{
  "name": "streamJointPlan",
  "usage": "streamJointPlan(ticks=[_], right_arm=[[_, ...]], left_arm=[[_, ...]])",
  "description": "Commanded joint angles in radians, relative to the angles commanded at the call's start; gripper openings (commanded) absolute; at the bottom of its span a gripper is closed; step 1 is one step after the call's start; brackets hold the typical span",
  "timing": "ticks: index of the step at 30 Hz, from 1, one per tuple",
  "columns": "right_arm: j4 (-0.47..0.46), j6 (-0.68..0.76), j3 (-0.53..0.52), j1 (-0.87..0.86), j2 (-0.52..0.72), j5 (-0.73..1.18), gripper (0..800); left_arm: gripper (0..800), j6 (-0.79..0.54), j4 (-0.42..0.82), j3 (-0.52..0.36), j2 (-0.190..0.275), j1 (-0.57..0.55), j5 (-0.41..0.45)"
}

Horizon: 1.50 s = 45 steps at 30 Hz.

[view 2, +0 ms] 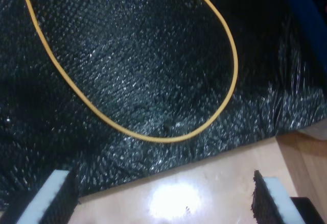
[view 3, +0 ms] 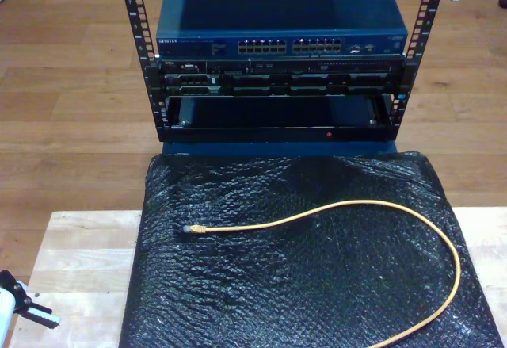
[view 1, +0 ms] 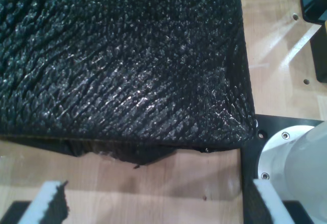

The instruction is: Grab the cable and plug it in

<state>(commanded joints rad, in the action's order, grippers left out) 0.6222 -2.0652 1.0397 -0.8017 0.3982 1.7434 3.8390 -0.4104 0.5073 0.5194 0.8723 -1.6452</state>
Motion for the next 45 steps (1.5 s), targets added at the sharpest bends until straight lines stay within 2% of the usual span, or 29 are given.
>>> streamJointPlan(ticks=[16, 31, 40, 45], right_arm=[[0.008, 0.097, 0.012, 0.123, 0.0, -0.02, 796], [-0.011, 0.341, -0.025, 0.523, -0.018, -0.315, 792], [-0.204, 0.549, -0.097, 0.795, -0.06, -0.563, 792], [-0.247, 0.666, -0.104, 0.913, -0.097, -0.641, 780]], left_arm=[[800, -0.002, 0.0, 0.0, -0.023, 0.0, 0.0], [800, -0.002, 0.0, -0.002, -0.025, 0.0, 0.011], [800, -0.002, 0.0, -0.002, -0.025, 0.0, 0.015], [800, 0.0, 0.0, -0.002, -0.025, 0.0, 0.015]])
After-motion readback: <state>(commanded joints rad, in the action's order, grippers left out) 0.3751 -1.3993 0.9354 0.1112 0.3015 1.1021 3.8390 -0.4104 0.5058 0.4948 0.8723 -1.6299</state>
